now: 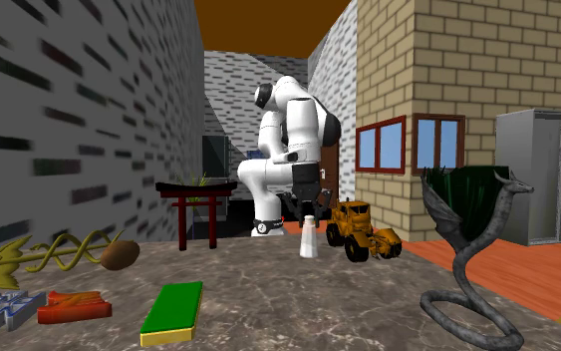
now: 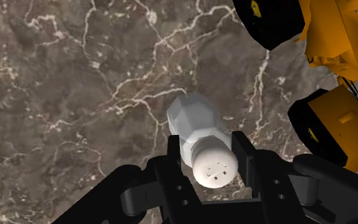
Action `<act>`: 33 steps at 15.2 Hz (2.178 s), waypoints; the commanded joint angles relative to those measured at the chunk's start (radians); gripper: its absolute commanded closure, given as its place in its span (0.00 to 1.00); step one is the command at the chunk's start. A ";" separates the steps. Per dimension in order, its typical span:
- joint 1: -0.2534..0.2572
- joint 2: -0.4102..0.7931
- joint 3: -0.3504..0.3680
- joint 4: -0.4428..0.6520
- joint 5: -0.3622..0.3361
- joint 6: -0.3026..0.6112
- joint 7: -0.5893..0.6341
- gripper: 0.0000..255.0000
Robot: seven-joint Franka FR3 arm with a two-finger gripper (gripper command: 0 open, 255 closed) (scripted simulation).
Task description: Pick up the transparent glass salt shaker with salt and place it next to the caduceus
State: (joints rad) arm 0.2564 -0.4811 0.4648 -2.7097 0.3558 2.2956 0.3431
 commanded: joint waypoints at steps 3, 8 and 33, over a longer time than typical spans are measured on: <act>0.000 0.000 0.000 -0.001 0.000 0.000 0.000 1.00; 0.001 -0.010 -0.004 0.006 -0.001 -0.017 0.001 1.00; -0.011 -0.151 -0.087 0.251 -0.059 -0.401 0.024 1.00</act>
State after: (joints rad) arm 0.2459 -0.6288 0.3804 -2.4716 0.2987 1.9104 0.3652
